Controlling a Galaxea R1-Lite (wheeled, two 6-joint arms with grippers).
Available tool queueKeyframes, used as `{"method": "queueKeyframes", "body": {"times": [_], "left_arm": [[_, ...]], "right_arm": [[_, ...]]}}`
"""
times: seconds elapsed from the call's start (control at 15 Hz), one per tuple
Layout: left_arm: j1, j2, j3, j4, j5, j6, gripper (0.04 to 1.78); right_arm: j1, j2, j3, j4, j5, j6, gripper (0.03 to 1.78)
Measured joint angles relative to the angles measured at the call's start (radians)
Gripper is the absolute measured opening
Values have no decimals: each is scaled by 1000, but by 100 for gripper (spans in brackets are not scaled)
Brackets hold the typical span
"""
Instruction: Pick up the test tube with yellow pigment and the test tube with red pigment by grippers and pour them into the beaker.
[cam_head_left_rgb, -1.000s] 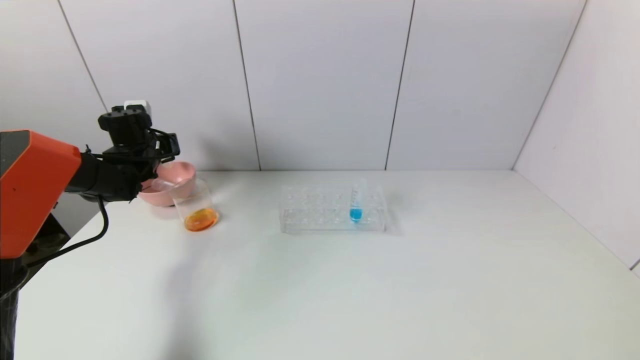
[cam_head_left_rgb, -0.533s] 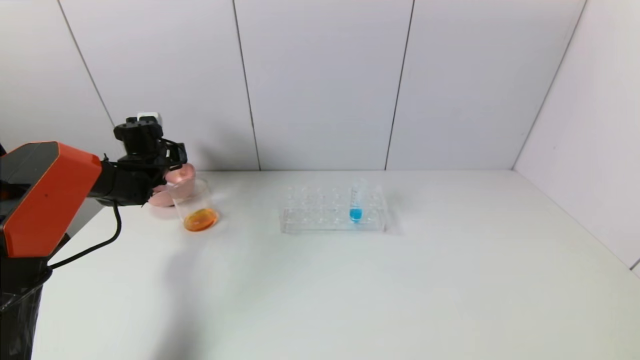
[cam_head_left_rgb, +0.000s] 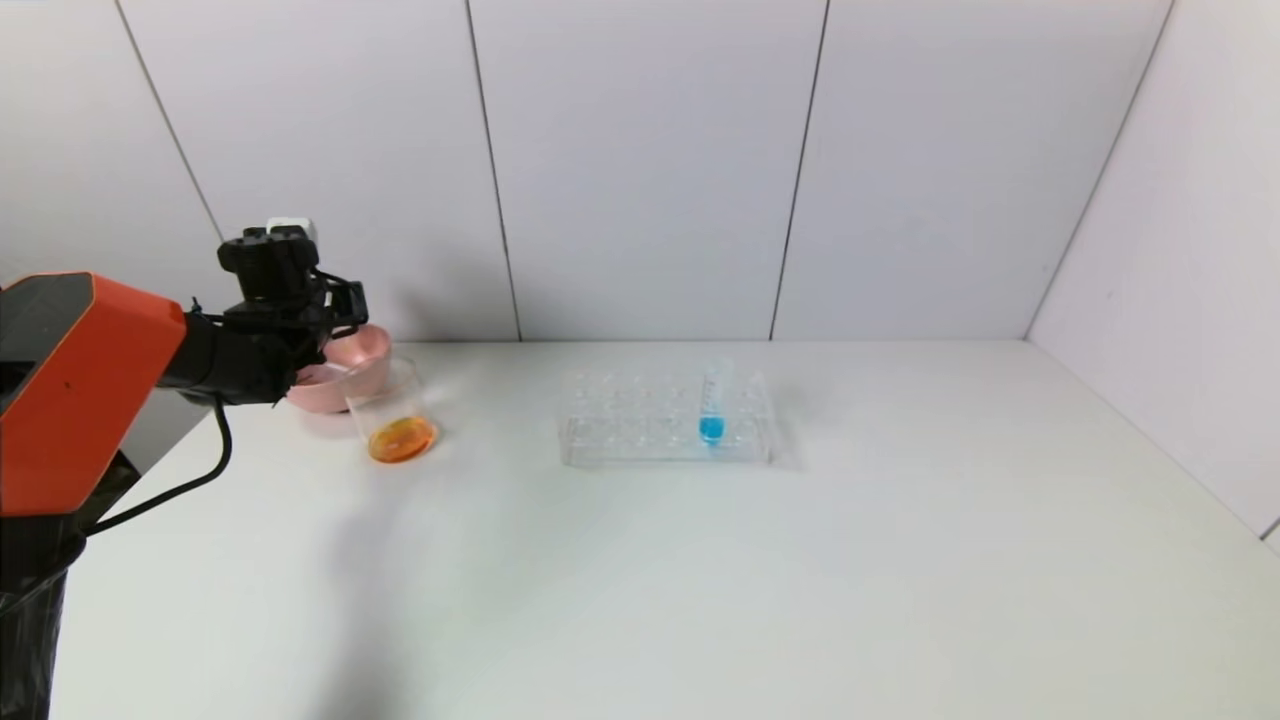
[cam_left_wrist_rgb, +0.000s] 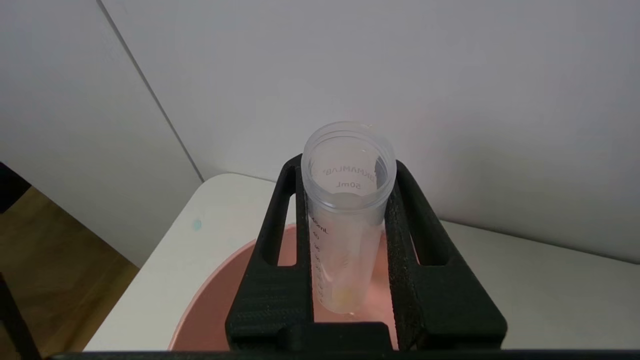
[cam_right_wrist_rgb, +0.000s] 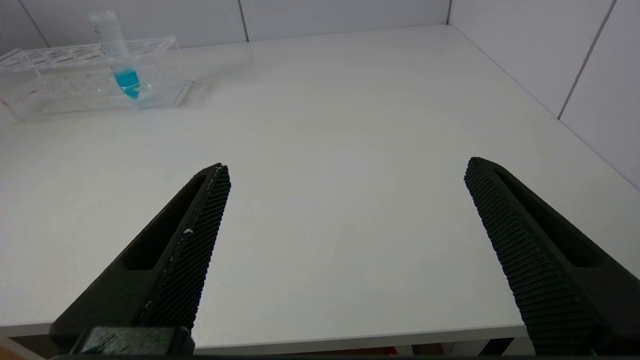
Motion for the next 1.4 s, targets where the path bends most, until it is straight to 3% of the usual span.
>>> {"method": "queueKeyframes", "body": {"times": [0.33,0.47,0.6,0.87,1.0,1.13,1.4], "left_arm": [[-2,-23,22,8,1,3,45],[-5,-26,22,1,0,3,54],[-9,-28,17,5,1,3,74],[-11,-28,14,10,1,5,138],[-11,-28,14,3,1,5,160],[-13,-41,17,2,1,5,174],[-56,-170,143,8,-6,5,176]], "right_arm": [[0,0,0,0,0,0,171],[0,0,0,0,0,0,171],[0,0,0,0,0,0,171],[0,0,0,0,0,0,171],[0,0,0,0,0,0,171],[0,0,0,0,0,0,171],[0,0,0,0,0,0,171]]}}
